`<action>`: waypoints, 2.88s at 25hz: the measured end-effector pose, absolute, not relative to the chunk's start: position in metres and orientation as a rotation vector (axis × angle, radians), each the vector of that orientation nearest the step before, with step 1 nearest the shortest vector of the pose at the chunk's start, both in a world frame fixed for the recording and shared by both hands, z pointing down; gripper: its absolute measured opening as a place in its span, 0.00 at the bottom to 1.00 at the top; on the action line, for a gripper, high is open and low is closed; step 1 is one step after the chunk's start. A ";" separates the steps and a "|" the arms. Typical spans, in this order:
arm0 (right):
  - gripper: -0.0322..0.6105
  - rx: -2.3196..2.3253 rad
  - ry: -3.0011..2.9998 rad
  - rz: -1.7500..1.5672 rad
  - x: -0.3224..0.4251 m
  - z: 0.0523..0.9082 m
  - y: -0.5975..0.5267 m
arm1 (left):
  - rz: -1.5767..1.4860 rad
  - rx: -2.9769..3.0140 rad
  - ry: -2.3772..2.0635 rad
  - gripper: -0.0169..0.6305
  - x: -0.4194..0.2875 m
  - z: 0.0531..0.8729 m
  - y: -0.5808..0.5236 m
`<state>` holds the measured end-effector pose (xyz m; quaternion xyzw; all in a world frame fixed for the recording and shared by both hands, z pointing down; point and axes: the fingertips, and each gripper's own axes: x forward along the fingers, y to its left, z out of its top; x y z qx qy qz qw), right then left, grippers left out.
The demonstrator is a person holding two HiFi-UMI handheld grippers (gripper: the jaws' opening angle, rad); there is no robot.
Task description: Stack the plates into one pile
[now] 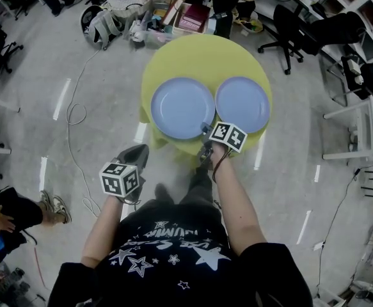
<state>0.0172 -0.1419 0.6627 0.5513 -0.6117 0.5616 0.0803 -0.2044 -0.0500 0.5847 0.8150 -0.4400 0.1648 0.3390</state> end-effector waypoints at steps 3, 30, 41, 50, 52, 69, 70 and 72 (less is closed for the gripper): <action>0.14 1.675 -1.833 1.680 0.019 0.658 -0.142 | 0.426 2.124 -1.149 0.06 -0.204 0.582 -0.049; 0.11 1.806 -1.922 1.579 0.074 0.605 -0.132 | 0.396 2.173 -1.127 0.06 -0.185 0.565 -0.051; 0.11 1.930 -1.877 1.579 0.151 0.596 -0.144 | 0.413 2.241 -1.073 0.06 -0.133 0.556 -0.078; 0.12 1.955 -1.858 1.633 0.213 0.594 -0.162 | 0.438 2.255 -1.045 0.06 -0.079 0.551 -0.105; 0.12 1.954 -1.858 1.645 0.224 0.595 -0.168 | 0.441 2.256 -1.042 0.06 -0.068 0.552 -0.111; 0.12 1.862 -1.799 1.726 0.280 0.623 -0.183 | 0.447 2.236 -1.074 0.06 -0.010 0.561 -0.137; 0.12 1.853 -1.799 1.724 0.281 0.624 -0.183 | 0.448 2.234 -1.076 0.06 -0.009 0.561 -0.138; 0.12 1.825 -1.808 1.722 0.280 0.625 -0.183 | 0.450 2.230 -1.083 0.06 -0.004 0.561 -0.138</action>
